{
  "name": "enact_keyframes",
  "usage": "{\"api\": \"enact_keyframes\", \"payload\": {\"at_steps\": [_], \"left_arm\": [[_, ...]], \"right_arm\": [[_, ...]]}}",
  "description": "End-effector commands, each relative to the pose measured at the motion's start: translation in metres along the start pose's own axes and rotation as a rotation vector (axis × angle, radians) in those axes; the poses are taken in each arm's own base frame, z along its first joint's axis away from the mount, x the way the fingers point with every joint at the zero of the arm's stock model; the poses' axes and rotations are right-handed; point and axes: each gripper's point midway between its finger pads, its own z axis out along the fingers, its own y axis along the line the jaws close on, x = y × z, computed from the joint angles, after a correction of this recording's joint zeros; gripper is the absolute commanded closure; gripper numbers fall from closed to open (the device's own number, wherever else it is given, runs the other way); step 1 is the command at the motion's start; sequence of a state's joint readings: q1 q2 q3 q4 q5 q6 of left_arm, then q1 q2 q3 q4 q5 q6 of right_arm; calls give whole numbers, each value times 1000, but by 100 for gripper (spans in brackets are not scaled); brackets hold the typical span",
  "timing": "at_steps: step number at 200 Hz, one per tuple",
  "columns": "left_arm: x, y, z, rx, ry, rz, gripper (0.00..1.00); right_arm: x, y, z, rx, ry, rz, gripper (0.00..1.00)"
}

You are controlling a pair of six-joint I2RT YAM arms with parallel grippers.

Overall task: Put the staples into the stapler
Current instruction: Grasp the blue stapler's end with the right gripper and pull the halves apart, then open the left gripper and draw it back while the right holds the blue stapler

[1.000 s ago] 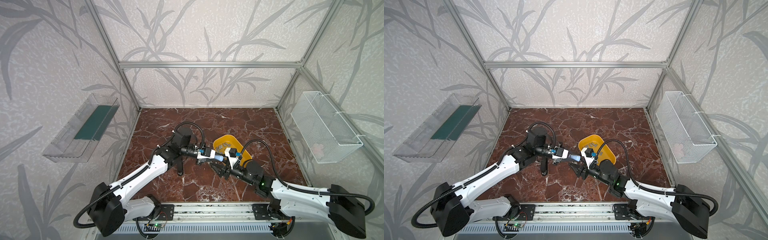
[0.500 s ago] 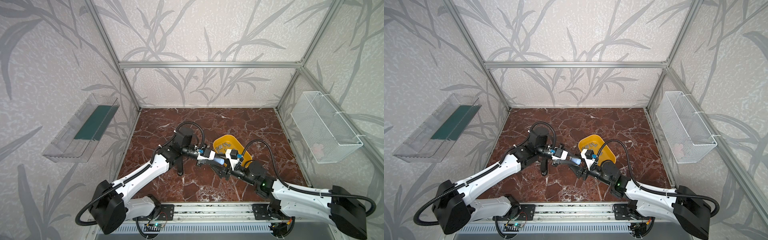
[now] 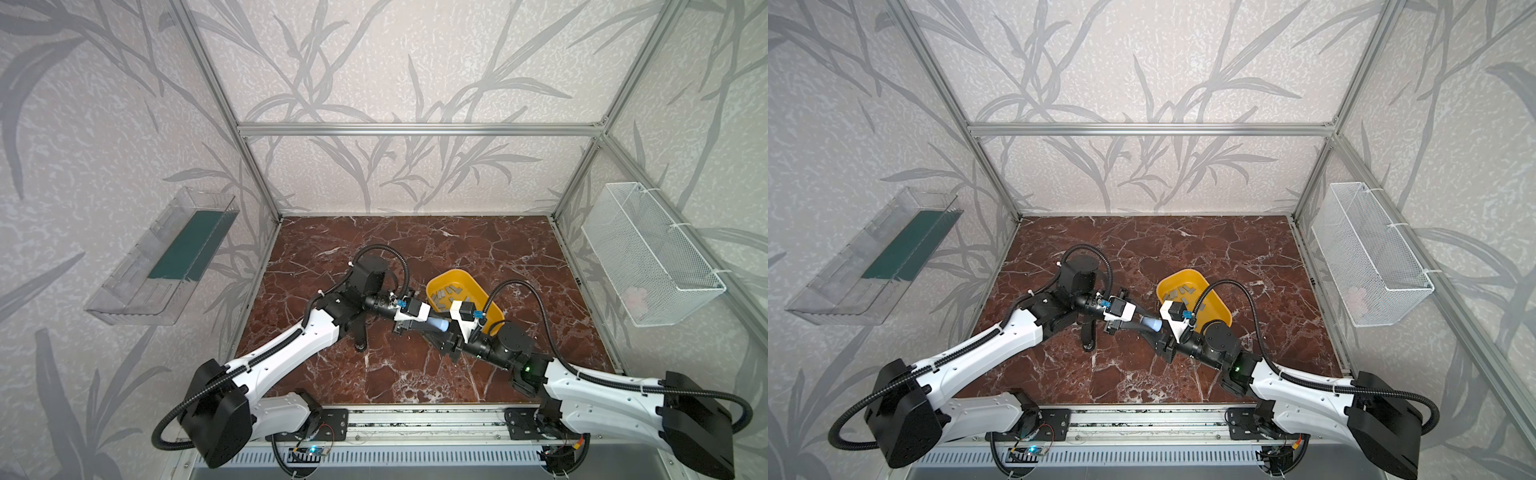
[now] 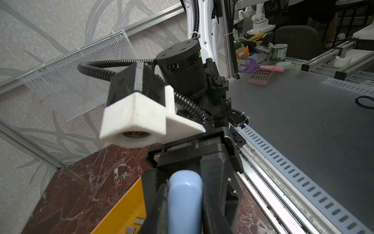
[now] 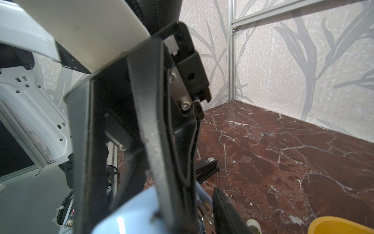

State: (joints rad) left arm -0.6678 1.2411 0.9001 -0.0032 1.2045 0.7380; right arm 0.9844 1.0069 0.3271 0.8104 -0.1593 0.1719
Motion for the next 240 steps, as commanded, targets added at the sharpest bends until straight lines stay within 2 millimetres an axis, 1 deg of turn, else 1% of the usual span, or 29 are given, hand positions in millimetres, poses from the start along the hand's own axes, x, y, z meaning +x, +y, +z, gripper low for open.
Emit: {"api": "enact_keyframes", "payload": {"at_steps": [1,17,27,67,77,86,95,106,109,117,133,149,158,169,173,176,179,188,205,213,222,240], "left_arm": [[-4,-4,2,29,-30,5,100],[-4,-4,2,33,-33,-2,100],[-4,-4,2,34,-35,-4,100],[-3,-2,2,13,-22,5,100],[-2,0,1,-5,-9,11,79],[0,3,-1,-36,9,22,68],[3,7,-3,-71,30,33,59],[4,12,-8,-120,51,57,53],[4,13,-9,-134,54,64,51],[3,20,-15,-180,61,73,47],[-4,47,-39,-318,45,43,36],[-16,75,-78,-459,-6,37,29],[-17,86,-102,-548,-8,58,25],[-12,95,-128,-655,31,102,24],[-8,97,-137,-692,57,121,24],[-6,98,-143,-718,78,137,24],[-3,99,-149,-748,105,154,24],[6,105,-168,-843,177,189,24],[12,113,-201,-1006,265,213,24],[14,114,-212,-1055,297,219,24],[18,114,-219,-1086,329,231,24],[31,112,-223,-1090,403,241,24]], "right_arm": [[-24,5,-3,-17,-81,-24,51],[-24,4,-3,-10,-79,-23,51],[-23,3,-2,-8,-76,-21,53],[-21,5,0,-19,-59,-19,75],[-20,3,0,-5,-53,-14,78],[-18,-2,0,21,-46,-2,79],[-16,-8,1,57,-33,21,80],[-17,-14,3,89,-24,33,81],[-11,-16,4,102,8,42,83],[-8,-22,5,140,39,61,86],[-1,-34,9,215,108,94,93],[10,-43,10,277,160,143,96],[15,-45,12,296,186,169,96],[20,-43,17,315,229,182,96],[21,-46,18,335,245,183,97],[24,-37,21,321,269,178,97],[26,-33,23,323,286,175,97],[32,-29,26,353,338,161,98],[48,-25,31,417,442,169,100],[58,-21,35,424,493,184,100],[72,-16,39,425,549,203,100],[98,-4,50,421,649,198,100]]}}
